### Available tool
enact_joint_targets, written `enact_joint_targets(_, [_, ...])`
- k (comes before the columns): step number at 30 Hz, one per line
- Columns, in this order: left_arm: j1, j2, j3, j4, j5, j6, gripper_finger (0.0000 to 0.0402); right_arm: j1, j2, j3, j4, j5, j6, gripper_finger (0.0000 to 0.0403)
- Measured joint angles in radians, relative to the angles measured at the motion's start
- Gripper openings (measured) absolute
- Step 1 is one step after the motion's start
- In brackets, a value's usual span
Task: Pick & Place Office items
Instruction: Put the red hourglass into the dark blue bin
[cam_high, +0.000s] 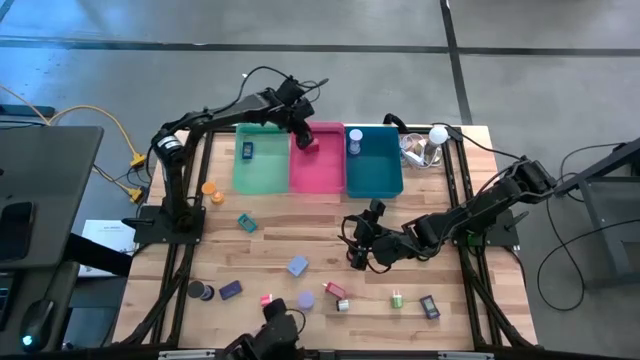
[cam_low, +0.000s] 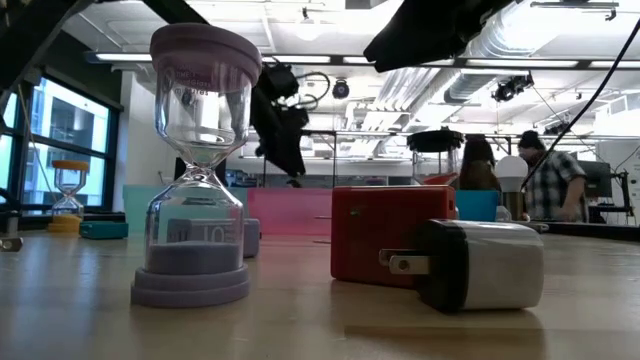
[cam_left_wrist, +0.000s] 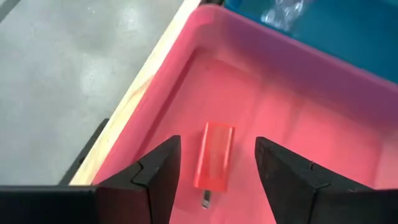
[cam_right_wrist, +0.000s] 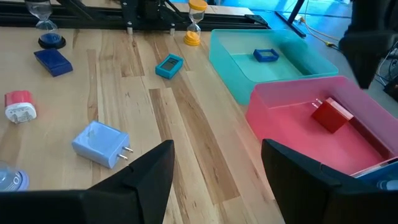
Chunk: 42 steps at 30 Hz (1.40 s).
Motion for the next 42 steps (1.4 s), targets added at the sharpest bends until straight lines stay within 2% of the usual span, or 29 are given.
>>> enact_joint_targets(4, [-0.016,-0.059,0.000,-0.087,0.000,-0.066,0.0200,0.000,0.000,0.000,0.000,0.000,0.000,0.0231])
enact_joint_targets(9, [-0.069,-0.133,0.000,-0.309,0.001,-0.004,0.0200,0.000,0.000,0.000,0.000,0.000,0.000,0.0231])
enact_joint_targets(12, [-0.116,-0.165,0.000,-0.419,0.013,-0.016,0.0200,0.000,0.000,0.000,0.000,0.000,0.000,0.0231])
enact_joint_targets(19, [-0.284,-0.176,-0.001,-0.608,0.196,-0.092,0.0200,0.000,0.000,0.000,-0.005,-0.056,0.000,0.0231])
enact_joint_targets(21, [-0.342,-0.176,-0.001,-0.641,0.206,-0.122,0.0200,0.000,0.000,0.000,-0.005,-0.075,0.000,0.0231])
enact_joint_targets(23, [-0.396,-0.180,-0.002,-0.665,0.169,-0.183,0.0200,0.000,0.000,0.000,0.002,-0.075,0.001,0.0231])
enact_joint_targets(28, [-0.544,-0.191,-0.002,-0.708,-0.054,-0.317,0.0200,0.000,0.000,0.000,0.004,-0.077,0.024,0.0231])
enact_joint_targets(31, [-0.634,-0.194,-0.002,-0.737,-0.144,-0.343,0.0200,0.000,0.000,0.000,0.003,-0.081,0.014,0.0231])
enact_joint_targets(37, [-0.794,-0.209,-0.045,-0.810,-0.184,-0.361,0.0200,0.000,0.000,0.000,0.004,-0.082,0.019,0.0231])
enact_joint_targets(42, [-0.882,-0.280,-0.125,-0.796,-0.190,-0.428,0.0200,0.000,0.000,0.000,0.022,-0.159,0.013,0.0248])
